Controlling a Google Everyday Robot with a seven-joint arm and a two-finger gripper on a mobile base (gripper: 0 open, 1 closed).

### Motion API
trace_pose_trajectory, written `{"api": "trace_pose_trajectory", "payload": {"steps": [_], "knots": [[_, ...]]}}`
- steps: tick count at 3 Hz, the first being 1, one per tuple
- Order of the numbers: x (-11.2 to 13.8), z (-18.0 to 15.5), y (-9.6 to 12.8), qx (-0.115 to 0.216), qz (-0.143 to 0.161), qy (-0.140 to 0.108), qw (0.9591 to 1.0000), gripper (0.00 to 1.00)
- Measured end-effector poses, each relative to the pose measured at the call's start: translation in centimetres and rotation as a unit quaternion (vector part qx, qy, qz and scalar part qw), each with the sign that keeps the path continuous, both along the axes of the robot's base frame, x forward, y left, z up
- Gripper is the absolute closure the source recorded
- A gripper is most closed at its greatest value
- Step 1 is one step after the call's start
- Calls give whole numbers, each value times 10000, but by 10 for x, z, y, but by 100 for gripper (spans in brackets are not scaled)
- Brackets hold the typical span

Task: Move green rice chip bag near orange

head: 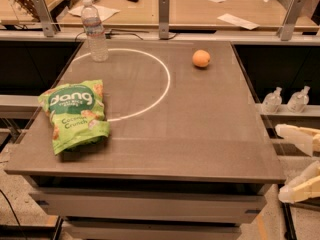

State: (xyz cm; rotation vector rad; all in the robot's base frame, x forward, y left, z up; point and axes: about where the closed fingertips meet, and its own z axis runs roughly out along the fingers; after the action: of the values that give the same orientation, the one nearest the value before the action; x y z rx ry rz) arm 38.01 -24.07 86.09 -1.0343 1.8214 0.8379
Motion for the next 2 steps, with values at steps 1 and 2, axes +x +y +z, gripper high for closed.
{"api": "trace_pose_trajectory", "payload": {"steps": [1, 2], "knots": [[3, 24, 18, 1205, 392, -493, 9907, 0], [1, 42, 22, 1921, 723, -816, 9753, 0]]}}
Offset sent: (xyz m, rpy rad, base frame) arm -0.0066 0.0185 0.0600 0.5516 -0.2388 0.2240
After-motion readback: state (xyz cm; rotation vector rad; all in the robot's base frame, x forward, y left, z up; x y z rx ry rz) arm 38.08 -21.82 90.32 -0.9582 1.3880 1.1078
